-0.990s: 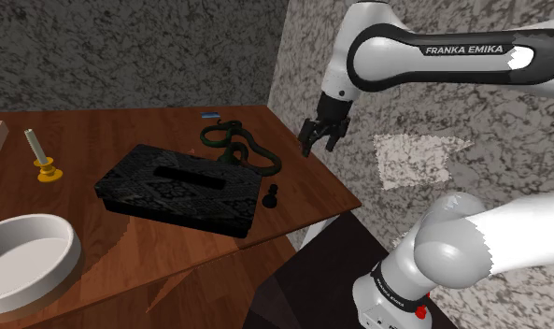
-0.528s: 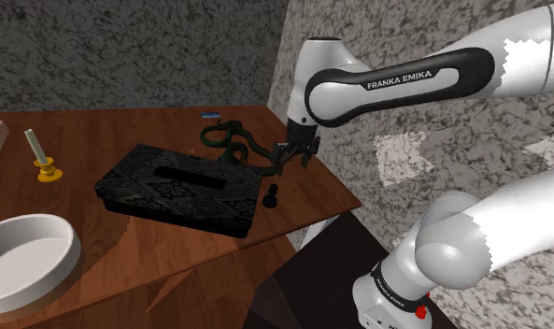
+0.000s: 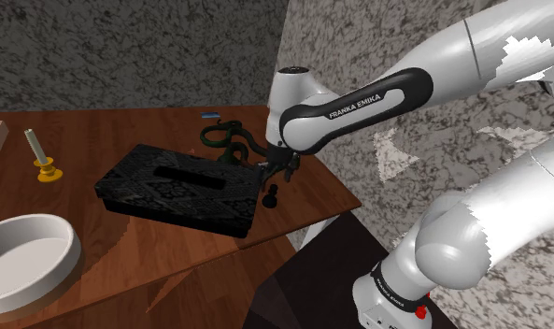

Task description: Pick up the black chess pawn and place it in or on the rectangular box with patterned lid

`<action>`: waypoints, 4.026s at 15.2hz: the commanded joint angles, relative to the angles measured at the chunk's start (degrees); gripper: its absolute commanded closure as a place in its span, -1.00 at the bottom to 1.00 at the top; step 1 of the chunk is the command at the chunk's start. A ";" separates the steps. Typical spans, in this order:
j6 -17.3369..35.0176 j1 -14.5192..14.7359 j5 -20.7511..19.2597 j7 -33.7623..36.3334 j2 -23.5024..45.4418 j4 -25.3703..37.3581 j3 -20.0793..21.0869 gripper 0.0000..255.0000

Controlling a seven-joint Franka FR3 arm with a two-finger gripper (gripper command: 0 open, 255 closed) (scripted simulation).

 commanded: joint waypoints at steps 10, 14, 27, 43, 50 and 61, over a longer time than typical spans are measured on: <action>4.27 -0.23 -0.67 0.45 2.72 -1.55 0.07 -1.00; 4.29 -0.21 -0.66 0.48 2.70 -1.59 0.09 1.00; -1.06 -0.02 0.10 -0.31 -0.90 0.20 -0.16 1.00; -14.78 0.24 1.03 -1.57 -7.76 7.14 -0.82 1.00; -20.50 0.25 1.15 -1.92 -9.51 11.12 -1.08 1.00; -24.07 2.26 0.85 5.49 2.78 26.72 3.79 1.00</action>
